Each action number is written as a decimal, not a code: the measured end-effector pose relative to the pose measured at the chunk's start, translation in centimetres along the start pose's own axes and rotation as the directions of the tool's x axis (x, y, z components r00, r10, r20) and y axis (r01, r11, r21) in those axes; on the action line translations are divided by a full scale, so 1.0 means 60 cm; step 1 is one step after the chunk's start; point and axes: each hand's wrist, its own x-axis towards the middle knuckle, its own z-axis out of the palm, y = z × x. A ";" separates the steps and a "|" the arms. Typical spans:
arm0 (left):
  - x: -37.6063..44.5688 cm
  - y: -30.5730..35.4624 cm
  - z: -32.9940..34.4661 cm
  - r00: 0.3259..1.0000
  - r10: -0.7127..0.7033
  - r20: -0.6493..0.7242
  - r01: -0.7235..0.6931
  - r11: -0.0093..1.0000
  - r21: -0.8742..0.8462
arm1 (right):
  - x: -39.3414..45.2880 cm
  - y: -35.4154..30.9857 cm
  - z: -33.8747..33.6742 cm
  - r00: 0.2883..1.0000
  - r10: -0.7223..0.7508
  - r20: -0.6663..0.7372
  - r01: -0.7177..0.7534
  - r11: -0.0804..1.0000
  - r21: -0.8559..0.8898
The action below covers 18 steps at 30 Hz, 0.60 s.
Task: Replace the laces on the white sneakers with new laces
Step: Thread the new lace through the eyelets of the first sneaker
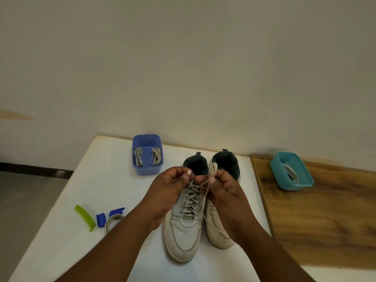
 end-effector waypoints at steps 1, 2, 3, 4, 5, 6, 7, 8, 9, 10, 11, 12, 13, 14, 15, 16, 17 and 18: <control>0.000 0.000 0.000 1.000 0.002 0.013 -0.002 1.000 0.000 | 0.000 0.001 0.001 1.000 0.000 0.008 0.000 1.000 0.009; 0.001 0.001 -0.001 1.000 -0.007 0.018 0.008 1.000 -0.009 | 0.003 0.003 0.000 1.000 0.007 0.004 -0.007 1.000 0.029; 0.001 0.001 -0.002 1.000 -0.024 0.013 0.025 1.000 -0.018 | 0.007 0.006 -0.002 1.000 0.025 -0.014 -0.025 0.998 0.054; 0.001 0.002 -0.004 0.999 -0.046 0.000 0.046 0.999 -0.027 | 0.011 0.009 -0.005 0.998 0.053 -0.039 -0.050 0.996 0.079; 0.001 0.000 -0.006 0.997 -0.071 -0.025 0.070 0.997 -0.032 | 0.015 0.013 -0.009 0.994 0.083 -0.068 -0.077 0.993 0.088; 0.001 -0.003 -0.007 0.993 -0.103 -0.055 0.101 0.994 -0.034 | 0.018 0.017 -0.012 0.990 0.109 -0.093 -0.102 0.992 0.074; 0.003 -0.007 -0.009 0.987 -0.141 -0.083 0.138 0.990 -0.038 | 0.021 0.021 -0.014 0.986 0.125 -0.114 -0.121 0.992 0.044; 0.004 -0.009 -0.009 0.979 -0.178 -0.098 0.173 0.983 -0.058 | 0.023 0.024 -0.015 0.983 0.134 -0.129 -0.133 0.991 0.012; 0.003 -0.008 -0.008 0.975 -0.201 -0.098 0.192 0.977 -0.089 | 0.023 0.025 -0.014 0.982 0.129 -0.138 -0.134 0.991 -0.024; 0.003 -0.007 -0.006 0.974 -0.208 -0.090 0.198 0.974 -0.111 | 0.024 0.027 -0.012 0.983 0.116 -0.139 -0.126 0.990 -0.064; 0.002 -0.005 -0.005 0.978 -0.195 -0.079 0.185 0.976 -0.111 | 0.024 0.028 -0.008 0.987 0.098 -0.131 -0.112 0.988 -0.106; 0.001 -0.003 -0.004 0.984 -0.169 -0.059 0.163 0.981 -0.101 | 0.024 0.028 -0.005 0.989 0.080 -0.121 -0.097 0.985 -0.141; -0.001 0.000 -0.002 0.991 -0.136 -0.022 0.133 0.987 -0.088 | 0.024 0.029 -0.003 0.992 0.062 -0.113 -0.081 0.982 -0.172; -0.004 0.002 -0.001 0.995 -0.099 0.028 0.101 0.993 -0.069 | 0.024 0.030 -0.001 0.994 0.043 -0.105 -0.063 0.979 -0.193; -0.006 0.001 -0.001 0.995 -0.063 0.078 0.065 0.998 -0.027 | 0.023 0.031 0.001 0.995 0.026 -0.095 -0.046 0.977 -0.206; -0.007 0.001 -0.001 0.992 -0.036 0.117 0.034 0.999 0.022 | 0.023 0.032 0.001 0.997 0.009 -0.083 -0.028 0.974 -0.225; -0.007 -0.001 -0.003 0.990 -0.024 0.139 0.014 0.997 0.073 | 0.022 0.033 0.001 0.998 -0.007 -0.068 -0.011 0.966 -0.259; -0.006 -0.002 -0.004 0.988 -0.028 0.151 0.010 0.993 0.115 | 0.022 0.034 0.001 0.998 -0.023 -0.051 0.007 0.954 -0.300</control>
